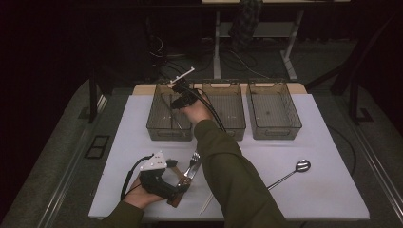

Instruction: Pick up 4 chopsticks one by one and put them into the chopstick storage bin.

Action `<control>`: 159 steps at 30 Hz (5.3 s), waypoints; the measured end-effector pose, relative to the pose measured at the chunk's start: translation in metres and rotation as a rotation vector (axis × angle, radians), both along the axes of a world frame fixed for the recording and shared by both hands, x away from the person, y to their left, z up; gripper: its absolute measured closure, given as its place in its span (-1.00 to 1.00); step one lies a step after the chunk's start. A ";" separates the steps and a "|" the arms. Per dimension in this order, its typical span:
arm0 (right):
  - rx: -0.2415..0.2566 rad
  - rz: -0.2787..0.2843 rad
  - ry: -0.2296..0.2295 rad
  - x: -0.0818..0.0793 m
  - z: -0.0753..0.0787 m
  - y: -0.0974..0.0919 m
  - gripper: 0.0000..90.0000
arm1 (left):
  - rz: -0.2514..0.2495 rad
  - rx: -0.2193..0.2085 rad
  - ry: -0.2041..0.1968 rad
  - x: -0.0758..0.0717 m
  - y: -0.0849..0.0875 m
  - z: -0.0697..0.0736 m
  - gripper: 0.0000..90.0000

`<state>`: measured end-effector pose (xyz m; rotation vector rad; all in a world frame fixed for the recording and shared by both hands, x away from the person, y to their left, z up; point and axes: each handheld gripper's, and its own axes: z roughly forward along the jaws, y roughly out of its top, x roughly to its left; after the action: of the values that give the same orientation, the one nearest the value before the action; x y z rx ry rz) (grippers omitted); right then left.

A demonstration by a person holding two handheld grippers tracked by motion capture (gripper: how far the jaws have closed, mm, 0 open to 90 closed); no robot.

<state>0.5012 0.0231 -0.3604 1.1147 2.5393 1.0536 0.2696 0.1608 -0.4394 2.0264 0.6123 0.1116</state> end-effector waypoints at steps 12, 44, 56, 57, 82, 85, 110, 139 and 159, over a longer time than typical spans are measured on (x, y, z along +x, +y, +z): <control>0.093 0.052 0.002 -0.014 0.008 -0.028 -0.03 | 0.006 0.004 -0.002 0.000 0.001 0.000 -1.00; 0.209 0.104 -0.147 -0.097 0.002 -0.133 -0.66 | 0.033 0.018 0.004 0.002 0.003 -0.001 -1.00; 0.247 0.059 -0.196 -0.129 -0.005 -0.190 -0.74 | 0.053 0.022 0.012 0.003 0.004 -0.002 -1.00; 0.255 0.055 -0.199 -0.131 -0.005 -0.195 -0.74 | 0.054 0.024 0.014 0.003 0.004 -0.002 -1.00; 0.219 -0.034 -0.221 -0.197 -0.052 -0.276 -0.74 | 0.088 0.047 0.024 0.002 0.006 -0.001 -0.69; 0.198 -0.022 -0.219 -0.205 -0.057 -0.282 -0.74 | 0.081 0.053 0.024 0.000 0.005 0.000 -0.60; 0.178 -0.016 -0.182 -0.235 -0.082 -0.307 -0.74 | -0.091 0.009 0.094 -0.006 -0.049 0.020 0.82; 0.184 -0.018 -0.177 -0.235 -0.082 -0.306 -0.74 | -0.220 0.208 0.153 -0.027 -0.097 -0.007 0.97; 0.180 -0.011 -0.176 -0.235 -0.082 -0.306 -0.74 | -0.195 0.257 0.143 -0.026 -0.091 -0.005 0.98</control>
<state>0.2662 -0.2828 -0.4423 1.0256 2.3370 1.3365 0.2437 0.0702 -0.4441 2.3478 0.5052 -0.0753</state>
